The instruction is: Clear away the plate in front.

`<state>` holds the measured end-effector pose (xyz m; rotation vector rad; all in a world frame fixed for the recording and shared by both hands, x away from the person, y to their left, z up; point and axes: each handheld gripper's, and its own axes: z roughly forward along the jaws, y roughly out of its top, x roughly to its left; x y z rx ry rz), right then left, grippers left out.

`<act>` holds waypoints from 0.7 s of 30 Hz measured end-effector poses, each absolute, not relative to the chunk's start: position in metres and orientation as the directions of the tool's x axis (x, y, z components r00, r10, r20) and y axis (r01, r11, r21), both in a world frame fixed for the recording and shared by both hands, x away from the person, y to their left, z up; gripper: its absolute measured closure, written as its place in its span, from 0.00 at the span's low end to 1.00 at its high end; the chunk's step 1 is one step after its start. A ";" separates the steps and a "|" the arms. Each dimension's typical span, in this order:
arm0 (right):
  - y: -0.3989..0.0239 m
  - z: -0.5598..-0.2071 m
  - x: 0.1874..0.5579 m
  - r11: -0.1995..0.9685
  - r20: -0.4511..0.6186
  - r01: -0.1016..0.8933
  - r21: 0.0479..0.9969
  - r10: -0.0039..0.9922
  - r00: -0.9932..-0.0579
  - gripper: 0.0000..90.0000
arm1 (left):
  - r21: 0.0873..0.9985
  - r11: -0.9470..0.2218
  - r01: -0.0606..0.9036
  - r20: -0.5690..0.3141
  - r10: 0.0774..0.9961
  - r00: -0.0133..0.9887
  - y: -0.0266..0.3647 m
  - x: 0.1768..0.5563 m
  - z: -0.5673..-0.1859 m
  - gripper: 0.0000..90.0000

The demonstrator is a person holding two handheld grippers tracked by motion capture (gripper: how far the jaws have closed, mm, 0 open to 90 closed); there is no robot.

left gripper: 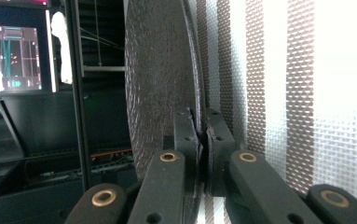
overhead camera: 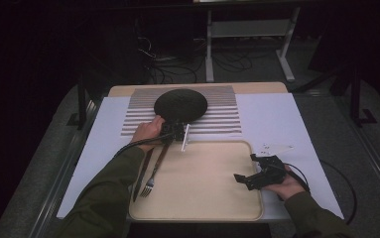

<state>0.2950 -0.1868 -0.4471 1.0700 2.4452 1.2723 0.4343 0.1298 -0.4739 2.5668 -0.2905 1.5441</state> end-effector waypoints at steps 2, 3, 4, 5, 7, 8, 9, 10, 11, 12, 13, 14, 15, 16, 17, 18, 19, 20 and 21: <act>-0.187 -0.447 0.295 0.373 0.157 0.514 0.772 0.673 -0.723 0.00 | 0.006 -0.972 -0.236 0.885 -0.105 0.453 0.129 0.430 -0.470 0.97; -0.187 -0.447 0.295 0.372 0.157 0.515 0.772 0.673 -0.723 0.00 | 0.005 -0.970 -0.245 0.888 -0.109 0.447 0.129 0.426 -0.468 0.97; -0.187 -0.447 0.295 0.372 0.156 0.515 0.772 0.674 -0.722 0.00 | 0.006 -0.967 -0.254 0.889 -0.111 0.443 0.130 0.423 -0.466 0.97; -0.187 -0.447 0.295 0.372 0.157 0.515 0.772 0.673 -0.722 0.00 | 0.005 -0.965 -0.262 0.893 -0.113 0.435 0.130 0.419 -0.464 0.97; -0.187 -0.447 0.295 0.372 0.156 0.515 0.772 0.675 -0.721 0.00 | -0.002 -0.963 -0.271 0.900 -0.120 0.420 0.129 0.411 -0.459 0.97; -0.187 -0.447 0.295 0.373 0.154 0.514 0.772 0.675 -0.721 0.00 | 0.003 -0.962 -0.273 0.901 -0.116 0.418 0.129 0.407 -0.456 0.97; -0.187 -0.447 0.295 0.373 0.154 0.514 0.773 0.676 -0.721 0.00 | 0.008 -0.961 -0.277 0.903 -0.112 0.415 0.128 0.403 -0.453 0.97; -0.187 -0.447 0.295 0.373 0.153 0.514 0.773 0.676 -0.721 0.00 | 0.007 -0.959 -0.282 0.904 -0.115 0.412 0.128 0.399 -0.451 0.97; -0.187 -0.447 0.295 0.373 0.152 0.513 0.773 0.676 -0.721 0.00 | 0.002 -0.958 -0.288 0.906 -0.120 0.406 0.128 0.395 -0.449 0.97; -0.187 -0.447 0.295 0.373 0.151 0.513 0.773 0.677 -0.721 0.00 | 0.003 -0.955 -0.295 0.908 -0.121 0.400 0.128 0.390 -0.448 0.97; -0.187 -0.446 0.295 0.372 0.151 0.512 0.774 0.677 -0.720 0.00 | -0.005 -0.954 -0.301 0.910 -0.129 0.393 0.127 0.385 -0.446 0.97; -0.187 -0.446 0.295 0.372 0.151 0.512 0.774 0.678 -0.720 0.00 | -0.009 -0.951 -0.310 0.912 -0.135 0.388 0.127 0.380 -0.445 0.97; -0.188 -0.446 0.295 0.372 0.151 0.512 0.774 0.678 -0.719 0.00 | -0.008 -0.949 -0.314 0.913 -0.135 0.385 0.127 0.376 -0.444 0.97; -0.188 -0.446 0.295 0.372 0.150 0.512 0.774 0.678 -0.719 0.00 | -0.005 -0.947 -0.321 0.913 -0.135 0.384 0.127 0.371 -0.442 0.97; -0.188 -0.446 0.295 0.371 0.151 0.512 0.774 0.679 -0.719 0.00 | -0.004 -0.945 -0.327 0.914 -0.136 0.383 0.127 0.365 -0.441 0.97; -0.188 -0.446 0.295 0.371 0.149 0.511 0.775 0.679 -0.719 0.00 | -0.003 -0.944 -0.331 0.914 -0.137 0.381 0.127 0.361 -0.440 0.97; -0.188 -0.446 0.295 0.371 0.150 0.512 0.775 0.679 -0.719 0.00 | -0.001 -0.942 -0.335 0.916 -0.135 0.377 0.127 0.356 -0.440 0.97; -0.188 -0.446 0.295 0.370 0.150 0.512 0.775 0.679 -0.718 0.00 | -0.001 -0.941 -0.340 0.917 -0.137 0.375 0.127 0.351 -0.440 0.97; -0.188 -0.446 0.295 0.370 0.150 0.512 0.775 0.679 -0.718 0.00 | 0.000 -0.938 -0.346 0.918 -0.137 0.372 0.127 0.345 -0.439 0.97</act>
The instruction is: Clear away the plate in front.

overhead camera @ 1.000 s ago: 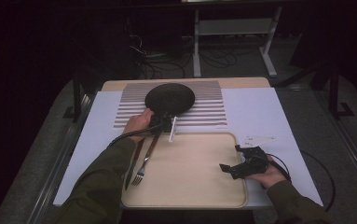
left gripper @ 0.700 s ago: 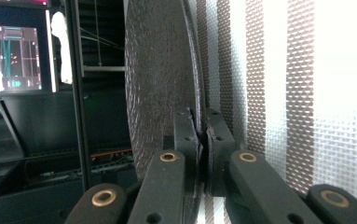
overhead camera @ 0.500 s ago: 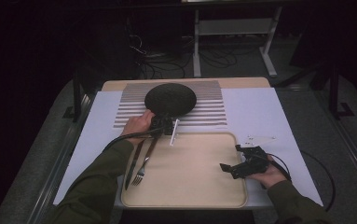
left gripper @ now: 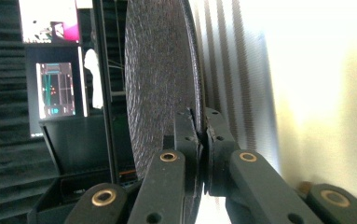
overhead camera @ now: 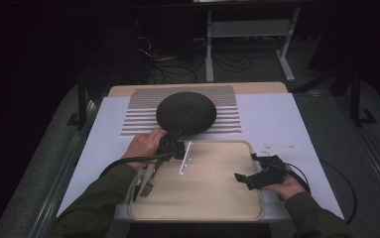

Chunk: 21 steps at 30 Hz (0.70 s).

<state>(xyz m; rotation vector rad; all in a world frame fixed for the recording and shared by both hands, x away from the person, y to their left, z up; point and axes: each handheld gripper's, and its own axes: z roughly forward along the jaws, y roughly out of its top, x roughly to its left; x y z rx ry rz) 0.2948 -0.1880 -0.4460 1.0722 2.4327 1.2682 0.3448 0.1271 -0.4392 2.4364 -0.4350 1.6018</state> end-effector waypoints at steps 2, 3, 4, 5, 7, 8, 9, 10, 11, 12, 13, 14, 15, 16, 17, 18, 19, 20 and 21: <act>-0.188 -0.446 0.295 0.369 0.151 0.512 0.775 0.680 -0.717 0.00 | 0.007 -0.936 -0.352 0.920 -0.132 0.370 0.127 0.336 -0.439 0.97; -0.188 -0.446 0.295 0.369 0.150 0.512 0.776 0.681 -0.717 0.00 | 0.011 -0.934 -0.357 0.920 -0.130 0.369 0.127 0.332 -0.438 0.97; -0.188 -0.446 0.295 0.369 0.149 0.512 0.775 0.681 -0.717 0.00 | 0.010 -0.933 -0.360 0.920 -0.132 0.369 0.127 0.327 -0.438 0.97; -0.189 -0.446 0.295 0.370 0.147 0.511 0.775 0.682 -0.717 0.00 | 0.013 -0.931 -0.365 0.921 -0.131 0.367 0.127 0.322 -0.438 0.97; -0.189 -0.446 0.295 0.370 0.147 0.512 0.776 0.683 -0.716 0.00 | 0.014 -0.928 -0.372 0.921 -0.134 0.367 0.127 0.316 -0.438 0.97; -0.189 -0.446 0.295 0.369 0.146 0.512 0.776 0.684 -0.714 0.00 | 0.016 -0.923 -0.384 0.920 -0.137 0.368 0.128 0.307 -0.437 0.97; -0.190 -0.445 0.295 0.364 0.146 0.511 0.779 0.686 -0.712 0.00 | 0.017 -0.921 -0.388 0.919 -0.138 0.368 0.128 0.304 -0.437 0.97; -0.190 -0.445 0.295 0.363 0.145 0.509 0.780 0.687 -0.712 0.00 | 0.023 -0.919 -0.393 0.919 -0.135 0.371 0.128 0.300 -0.437 0.97; -0.190 -0.445 0.295 0.362 0.145 0.509 0.781 0.688 -0.711 0.00 | 0.023 -0.919 -0.394 0.919 -0.136 0.369 0.128 0.296 -0.437 0.97; -0.190 -0.445 0.295 0.363 0.144 0.508 0.781 0.688 -0.711 0.00 | 0.025 -0.917 -0.398 0.920 -0.135 0.369 0.127 0.290 -0.437 0.97; -0.190 -0.445 0.295 0.364 0.142 0.508 0.781 0.688 -0.712 0.00 | 0.024 -0.916 -0.400 0.919 -0.137 0.370 0.127 0.287 -0.436 0.97; -0.190 -0.445 0.295 0.364 0.142 0.508 0.781 0.689 -0.711 0.00 | 0.029 -0.914 -0.405 0.919 -0.135 0.370 0.127 0.282 -0.437 0.97; -0.190 -0.445 0.295 0.363 0.142 0.508 0.781 0.689 -0.710 0.00 | 0.031 -0.912 -0.409 0.918 -0.136 0.373 0.126 0.278 -0.437 0.97; -0.190 -0.445 0.295 0.363 0.141 0.508 0.781 0.690 -0.710 0.00 | 0.035 -0.908 -0.417 0.917 -0.137 0.374 0.126 0.273 -0.437 0.97; -0.190 -0.445 0.295 0.363 0.140 0.508 0.781 0.690 -0.710 0.00 | 0.027 -0.907 -0.421 0.916 -0.146 0.373 0.126 0.269 -0.437 0.97; -0.191 -0.445 0.295 0.363 0.140 0.507 0.781 0.691 -0.709 0.00 | 0.028 -0.904 -0.427 0.916 -0.148 0.373 0.126 0.264 -0.438 0.97; -0.191 -0.444 0.295 0.362 0.140 0.508 0.782 0.692 -0.708 0.00 | 0.029 -0.901 -0.433 0.914 -0.151 0.375 0.125 0.259 -0.439 0.97; -0.191 -0.444 0.295 0.361 0.140 0.508 0.782 0.693 -0.707 0.00 | 0.035 -0.898 -0.438 0.913 -0.150 0.379 0.125 0.254 -0.440 0.97; -0.191 -0.444 0.295 0.360 0.140 0.508 0.782 0.694 -0.707 0.00 | 0.037 -0.895 -0.444 0.913 -0.151 0.380 0.125 0.250 -0.440 0.97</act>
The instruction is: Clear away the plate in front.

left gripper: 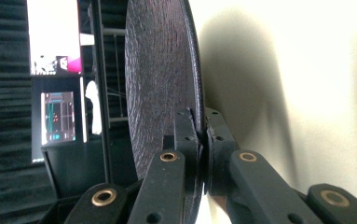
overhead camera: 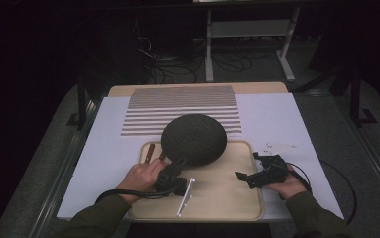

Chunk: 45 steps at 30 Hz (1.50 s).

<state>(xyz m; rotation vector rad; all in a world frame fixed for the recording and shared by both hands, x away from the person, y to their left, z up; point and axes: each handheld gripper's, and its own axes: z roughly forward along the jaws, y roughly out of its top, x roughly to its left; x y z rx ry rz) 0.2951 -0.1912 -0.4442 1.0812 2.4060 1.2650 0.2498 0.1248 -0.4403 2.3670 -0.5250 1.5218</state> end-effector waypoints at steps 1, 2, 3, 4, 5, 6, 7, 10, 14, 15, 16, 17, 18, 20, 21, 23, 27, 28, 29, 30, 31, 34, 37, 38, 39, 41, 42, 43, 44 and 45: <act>-0.191 -0.444 0.295 0.360 0.139 0.508 0.783 0.694 -0.707 0.00 | 0.034 -0.893 -0.449 0.912 -0.157 0.380 0.125 0.245 -0.441 0.97; -0.191 -0.444 0.295 0.361 0.139 0.507 0.783 0.694 -0.707 0.00 | 0.036 -0.889 -0.456 0.911 -0.159 0.381 0.125 0.241 -0.442 0.97; -0.191 -0.444 0.295 0.361 0.138 0.507 0.782 0.694 -0.707 0.00 | 0.041 -0.886 -0.461 0.909 -0.158 0.385 0.124 0.237 -0.442 0.97; -0.191 -0.444 0.295 0.362 0.137 0.507 0.783 0.694 -0.707 0.00 | 0.039 -0.884 -0.466 0.908 -0.164 0.386 0.124 0.233 -0.443 0.97; -0.191 -0.444 0.295 0.361 0.137 0.507 0.783 0.694 -0.707 0.00 | 0.037 -0.881 -0.472 0.906 -0.169 0.387 0.124 0.229 -0.444 0.97; -0.191 -0.444 0.295 0.361 0.137 0.507 0.783 0.694 -0.707 0.00 | 0.032 -0.878 -0.478 0.905 -0.178 0.386 0.123 0.225 -0.445 0.97; -0.191 -0.444 0.295 0.362 0.137 0.506 0.783 0.693 -0.708 0.00 | 0.031 -0.874 -0.484 0.904 -0.182 0.387 0.123 0.222 -0.447 0.97; -0.191 -0.445 0.296 0.363 0.135 0.507 0.782 0.695 -0.706 0.00 | 0.029 -0.870 -0.493 0.897 -0.194 0.397 0.122 0.215 -0.450 0.97; -0.192 -0.445 0.296 0.361 0.137 0.508 0.782 0.695 -0.705 0.00 | 0.039 -0.867 -0.497 0.888 -0.198 0.414 0.122 0.210 -0.453 0.97; -0.192 -0.445 0.297 0.360 0.138 0.508 0.782 0.695 -0.706 0.00 | 0.037 -0.867 -0.497 0.886 -0.201 0.417 0.122 0.209 -0.454 0.97; -0.192 -0.445 0.297 0.360 0.138 0.508 0.782 0.696 -0.705 0.00 | 0.031 -0.867 -0.497 0.884 -0.208 0.418 0.121 0.209 -0.455 0.97; -0.193 -0.445 0.297 0.358 0.140 0.510 0.782 0.696 -0.704 0.00 | 0.027 -0.868 -0.496 0.882 -0.213 0.420 0.121 0.208 -0.456 0.97; -0.193 -0.445 0.296 0.356 0.141 0.511 0.783 0.697 -0.703 0.00 | 0.033 -0.868 -0.496 0.880 -0.210 0.425 0.121 0.207 -0.457 0.97; -0.194 -0.445 0.296 0.354 0.142 0.510 0.784 0.697 -0.703 0.00 | 0.026 -0.868 -0.497 0.880 -0.216 0.424 0.121 0.206 -0.459 0.97; -0.194 -0.445 0.296 0.353 0.143 0.509 0.785 0.697 -0.703 0.00 | 0.026 -0.868 -0.496 0.877 -0.218 0.429 0.120 0.206 -0.460 0.97; -0.194 -0.445 0.296 0.354 0.141 0.507 0.786 0.696 -0.704 0.00 | 0.024 -0.869 -0.494 0.875 -0.221 0.431 0.120 0.205 -0.460 0.97; -0.193 -0.445 0.295 0.358 0.137 0.504 0.786 0.694 -0.707 0.00 | 0.017 -0.872 -0.490 0.870 -0.229 0.437 0.120 0.204 -0.464 0.97; -0.193 -0.445 0.295 0.358 0.137 0.504 0.786 0.694 -0.707 0.00 | 0.017 -0.872 -0.490 0.870 -0.229 0.437 0.120 0.204 -0.464 0.97; -0.194 -0.445 0.296 0.357 0.138 0.505 0.786 0.695 -0.706 0.00 | 0.017 -0.872 -0.490 0.870 -0.229 0.437 0.120 0.204 -0.464 0.97; -0.194 -0.445 0.296 0.357 0.138 0.505 0.786 0.696 -0.705 0.00 | 0.032 -0.871 -0.490 0.872 -0.216 0.439 0.119 0.204 -0.466 0.97; -0.194 -0.445 0.296 0.357 0.138 0.506 0.785 0.696 -0.705 0.00 | 0.034 -0.873 -0.486 0.871 -0.212 0.442 0.119 0.204 -0.466 0.97; -0.193 -0.445 0.295 0.361 0.134 0.502 0.785 0.694 -0.708 0.00 | 0.037 -0.874 -0.485 0.870 -0.210 0.446 0.119 0.203 -0.467 0.97; -0.193 -0.445 0.295 0.364 0.130 0.500 0.786 0.693 -0.709 0.00 | 0.036 -0.872 -0.488 0.870 -0.213 0.446 0.120 0.203 -0.471 0.96; -0.193 -0.444 0.294 0.363 0.131 0.500 0.786 0.693 -0.709 0.00 | 0.036 -0.872 -0.488 0.869 -0.214 0.447 0.120 0.203 -0.471 0.96; -0.193 -0.444 0.294 0.364 0.129 0.499 0.786 0.693 -0.709 0.00 | 0.040 -0.872 -0.487 0.863 -0.215 0.457 0.120 0.203 -0.471 0.95; -0.193 -0.444 0.294 0.366 0.128 0.498 0.786 0.692 -0.710 0.00 | 0.042 -0.873 -0.487 0.856 -0.220 0.467 0.121 0.204 -0.473 0.93; -0.192 -0.444 0.294 0.367 0.127 0.497 0.786 0.692 -0.711 0.00 | 0.040 -0.873 -0.486 0.854 -0.223 0.471 0.121 0.204 -0.474 0.93; -0.192 -0.444 0.294 0.369 0.125 0.496 0.786 0.691 -0.712 0.00 | 0.040 -0.873 -0.486 0.853 -0.223 0.472 0.121 0.204 -0.475 0.92; -0.192 -0.444 0.294 0.368 0.125 0.496 0.786 0.691 -0.712 0.00 | 0.041 -0.873 -0.487 0.850 -0.226 0.476 0.121 0.204 -0.476 0.92; -0.192 -0.444 0.294 0.369 0.124 0.496 0.786 0.692 -0.712 0.00 | 0.043 -0.874 -0.485 0.842 -0.229 0.488 0.121 0.204 -0.476 0.91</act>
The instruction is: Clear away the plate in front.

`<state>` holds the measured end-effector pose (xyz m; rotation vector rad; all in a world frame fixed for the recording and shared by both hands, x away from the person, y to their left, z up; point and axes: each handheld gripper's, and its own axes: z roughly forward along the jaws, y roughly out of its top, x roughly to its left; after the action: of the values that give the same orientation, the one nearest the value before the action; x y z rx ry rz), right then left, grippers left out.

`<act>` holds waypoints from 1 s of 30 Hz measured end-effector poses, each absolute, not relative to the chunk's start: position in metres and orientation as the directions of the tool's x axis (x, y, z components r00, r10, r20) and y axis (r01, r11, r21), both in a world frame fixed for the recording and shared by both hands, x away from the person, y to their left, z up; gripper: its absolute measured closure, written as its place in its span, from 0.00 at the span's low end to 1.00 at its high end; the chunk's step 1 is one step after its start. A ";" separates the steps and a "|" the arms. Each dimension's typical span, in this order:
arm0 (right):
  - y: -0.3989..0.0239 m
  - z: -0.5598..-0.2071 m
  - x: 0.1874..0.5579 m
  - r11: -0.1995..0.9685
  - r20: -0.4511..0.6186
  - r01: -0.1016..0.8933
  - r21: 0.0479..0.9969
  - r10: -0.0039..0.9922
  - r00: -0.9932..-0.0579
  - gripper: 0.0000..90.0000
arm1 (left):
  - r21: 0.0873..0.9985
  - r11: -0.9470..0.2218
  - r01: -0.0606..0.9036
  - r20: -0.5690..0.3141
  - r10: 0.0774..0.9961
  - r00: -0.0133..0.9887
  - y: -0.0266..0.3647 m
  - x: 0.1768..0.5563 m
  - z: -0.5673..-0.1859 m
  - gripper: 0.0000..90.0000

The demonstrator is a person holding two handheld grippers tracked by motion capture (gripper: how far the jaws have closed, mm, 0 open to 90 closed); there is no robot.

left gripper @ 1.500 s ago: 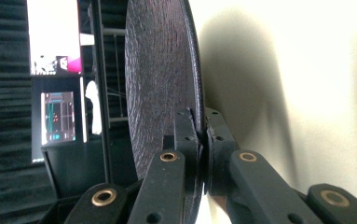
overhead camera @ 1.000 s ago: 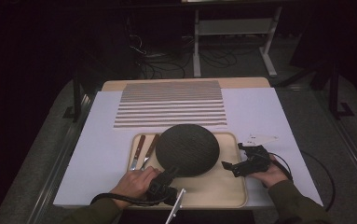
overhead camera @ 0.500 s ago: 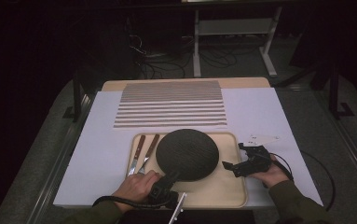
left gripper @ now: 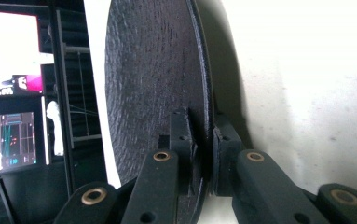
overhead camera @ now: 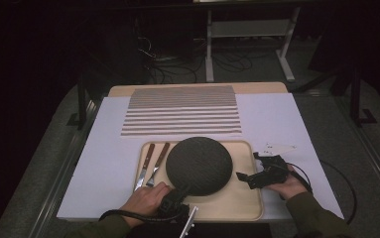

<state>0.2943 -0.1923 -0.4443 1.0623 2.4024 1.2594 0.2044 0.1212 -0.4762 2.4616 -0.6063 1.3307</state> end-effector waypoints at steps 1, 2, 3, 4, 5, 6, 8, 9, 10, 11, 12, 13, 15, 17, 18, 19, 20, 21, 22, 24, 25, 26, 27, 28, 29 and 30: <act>-0.192 -0.444 0.294 0.367 0.125 0.496 0.787 0.692 -0.711 0.00 | 0.047 -0.873 -0.486 0.840 -0.229 0.492 0.122 0.204 -0.477 0.90; -0.193 -0.444 0.294 0.367 0.125 0.496 0.787 0.693 -0.710 0.00 | 0.051 -0.870 -0.490 0.841 -0.227 0.491 0.122 0.204 -0.475 0.89; -0.193 -0.444 0.294 0.365 0.128 0.499 0.786 0.694 -0.708 0.00 | 0.072 -0.872 -0.484 0.839 -0.210 0.503 0.123 0.204 -0.473 0.86; -0.193 -0.444 0.294 0.363 0.128 0.499 0.787 0.695 -0.708 0.00 | 0.082 -0.873 -0.482 0.837 -0.202 0.508 0.124 0.204 -0.472 0.82; -0.193 -0.444 0.294 0.364 0.128 0.499 0.786 0.694 -0.708 0.00 | 0.091 -0.873 -0.480 0.837 -0.194 0.511 0.125 0.205 -0.471 0.80; -0.193 -0.444 0.294 0.365 0.128 0.500 0.785 0.695 -0.708 0.00 | 0.089 -0.876 -0.474 0.837 -0.193 0.513 0.127 0.205 -0.470 0.77; -0.193 -0.444 0.294 0.368 0.126 0.499 0.785 0.694 -0.709 0.00 | 0.093 -0.875 -0.475 0.842 -0.186 0.507 0.132 0.205 -0.469 0.73; -0.192 -0.444 0.294 0.367 0.126 0.499 0.785 0.693 -0.709 0.00 | 0.087 -0.876 -0.475 0.842 -0.190 0.505 0.135 0.205 -0.468 0.71; -0.192 -0.444 0.294 0.367 0.126 0.499 0.785 0.694 -0.709 0.00 | 0.084 -0.877 -0.474 0.845 -0.190 0.500 0.137 0.205 -0.467 0.70; -0.192 -0.444 0.294 0.367 0.127 0.500 0.785 0.695 -0.708 0.00 | 0.082 -0.877 -0.474 0.846 -0.190 0.498 0.140 0.205 -0.467 0.68; -0.192 -0.444 0.294 0.366 0.127 0.501 0.784 0.695 -0.707 0.00 | 0.085 -0.877 -0.473 0.845 -0.188 0.501 0.143 0.205 -0.466 0.67; -0.193 -0.444 0.294 0.366 0.127 0.500 0.785 0.696 -0.707 0.00 | 0.078 -0.878 -0.473 0.849 -0.190 0.493 0.146 0.205 -0.466 0.65; -0.193 -0.445 0.294 0.366 0.126 0.502 0.784 0.697 -0.706 0.00 | 0.052 -0.882 -0.469 0.857 -0.202 0.474 0.151 0.205 -0.466 0.63; -0.192 -0.445 0.294 0.367 0.127 0.503 0.783 0.697 -0.705 0.00 | 0.063 -0.887 -0.457 0.857 -0.187 0.480 0.158 0.205 -0.465 0.61; -0.192 -0.445 0.294 0.367 0.127 0.503 0.783 0.698 -0.705 0.00 | 0.074 -0.889 -0.451 0.859 -0.173 0.482 0.161 0.206 -0.465 0.61; -0.193 -0.445 0.295 0.366 0.127 0.504 0.782 0.698 -0.705 0.00 | 0.076 -0.894 -0.441 0.861 -0.164 0.481 0.164 0.207 -0.464 0.60; -0.192 -0.445 0.295 0.366 0.127 0.504 0.782 0.698 -0.704 0.00 | 0.080 -0.896 -0.436 0.862 -0.158 0.482 0.167 0.209 -0.462 0.59; -0.192 -0.445 0.295 0.366 0.128 0.505 0.781 0.699 -0.704 0.00 | 0.079 -0.898 -0.432 0.864 -0.154 0.479 0.168 0.209 -0.461 0.59; -0.192 -0.445 0.295 0.367 0.128 0.505 0.781 0.699 -0.704 0.00 | 0.081 -0.900 -0.428 0.867 -0.148 0.475 0.170 0.210 -0.460 0.58; -0.192 -0.445 0.295 0.367 0.126 0.505 0.781 0.699 -0.704 0.00 | 0.091 -0.905 -0.416 0.867 -0.134 0.481 0.175 0.213 -0.458 0.57; -0.192 -0.445 0.295 0.366 0.127 0.506 0.781 0.700 -0.703 0.00 | 0.097 -0.905 -0.413 0.866 -0.128 0.484 0.177 0.214 -0.457 0.56; -0.192 -0.445 0.295 0.366 0.127 0.506 0.781 0.700 -0.703 0.00 | 0.100 -0.907 -0.409 0.865 -0.124 0.485 0.179 0.216 -0.456 0.55; -0.192 -0.445 0.295 0.366 0.128 0.507 0.781 0.700 -0.702 0.00 | 0.106 -0.911 -0.398 0.867 -0.112 0.486 0.181 0.218 -0.455 0.54; -0.192 -0.445 0.295 0.366 0.128 0.507 0.780 0.700 -0.702 0.00 | 0.106 -0.913 -0.393 0.868 -0.108 0.485 0.182 0.219 -0.455 0.52; -0.192 -0.445 0.295 0.366 0.128 0.507 0.780 0.700 -0.702 0.00 | 0.114 -0.915 -0.387 0.868 -0.098 0.487 0.184 0.221 -0.454 0.52; -0.193 -0.445 0.295 0.366 0.128 0.507 0.780 0.700 -0.703 0.00 | 0.122 -0.917 -0.379 0.869 -0.086 0.487 0.186 0.224 -0.453 0.51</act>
<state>0.2947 -0.1925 -0.4452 1.0811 2.4015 1.2476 0.2237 0.1861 -0.4529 2.4386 -0.3930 1.4004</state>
